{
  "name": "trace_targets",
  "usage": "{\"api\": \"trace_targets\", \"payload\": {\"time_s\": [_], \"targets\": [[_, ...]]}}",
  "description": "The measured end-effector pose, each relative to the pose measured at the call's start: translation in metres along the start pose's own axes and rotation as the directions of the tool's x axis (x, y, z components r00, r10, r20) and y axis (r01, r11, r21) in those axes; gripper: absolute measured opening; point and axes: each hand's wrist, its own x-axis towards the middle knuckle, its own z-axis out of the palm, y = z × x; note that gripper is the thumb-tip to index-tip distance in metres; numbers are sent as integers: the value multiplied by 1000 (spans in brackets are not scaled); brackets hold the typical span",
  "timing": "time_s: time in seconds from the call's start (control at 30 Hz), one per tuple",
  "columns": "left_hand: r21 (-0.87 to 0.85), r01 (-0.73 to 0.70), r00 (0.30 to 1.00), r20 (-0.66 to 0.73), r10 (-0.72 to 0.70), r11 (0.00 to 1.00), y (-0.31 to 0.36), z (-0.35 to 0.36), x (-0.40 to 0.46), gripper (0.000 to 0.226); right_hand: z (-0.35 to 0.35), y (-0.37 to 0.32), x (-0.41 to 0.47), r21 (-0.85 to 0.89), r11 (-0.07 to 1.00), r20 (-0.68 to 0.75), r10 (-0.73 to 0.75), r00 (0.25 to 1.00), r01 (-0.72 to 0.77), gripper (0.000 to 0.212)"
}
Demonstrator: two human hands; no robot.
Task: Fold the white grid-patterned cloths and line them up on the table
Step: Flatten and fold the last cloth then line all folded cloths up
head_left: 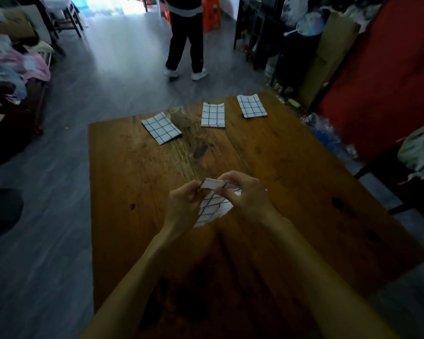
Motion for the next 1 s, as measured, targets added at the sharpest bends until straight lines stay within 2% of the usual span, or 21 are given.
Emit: {"api": "trace_targets", "payload": {"time_s": [0.07, 0.13, 0.3, 0.4, 0.47, 0.57, 0.73, 0.8, 0.9, 1.0], "targets": [[-15, 55, 998, -41, -55, 998, -5, -12, -4, 4, -2, 16, -7, -129, 988, 27, 86, 996, -81, 13], [-60, 103, 994, -37, -105, 993, -11, -24, -6, 3, -5, 26, -14, -156, 977, 2, 144, 990, -142, 3], [-119, 113, 994, 1, -113, 986, -17, -44, -6, 12, -6, 19, -15, 39, 972, -9, 231, 973, -231, 4], [-140, 100, 995, 1, -101, 985, -15, -46, -2, 31, -8, 14, -12, 182, 950, -17, 260, 966, -252, 3], [-144, 98, 995, -15, -101, 985, -16, -47, 0, 35, -11, 9, -13, 263, 933, -26, 259, 965, -244, 11], [-153, 104, 994, -20, -108, 983, -17, -48, 1, 29, -16, 8, -16, 305, 923, -53, 262, 964, -234, 27], [-166, 106, 994, -3, -108, 980, -14, -46, 2, 15, -19, 9, -19, 305, 921, -69, 274, 959, -241, 34], [-169, 108, 994, -3, -110, 980, -13, -44, 3, 13, -19, 12, -18, 302, 921, -75, 282, 956, -248, 29], [-151, 86, 996, -3, -87, 985, -12, -40, 5, 8, -19, 16, -14, 309, 921, -97, 280, 955, -239, 8], [-132, 89, 996, -4, -90, 987, -12, -33, 10, 7, -17, 19, -7, 295, 927, -110, 273, 956, -230, 20]]}}
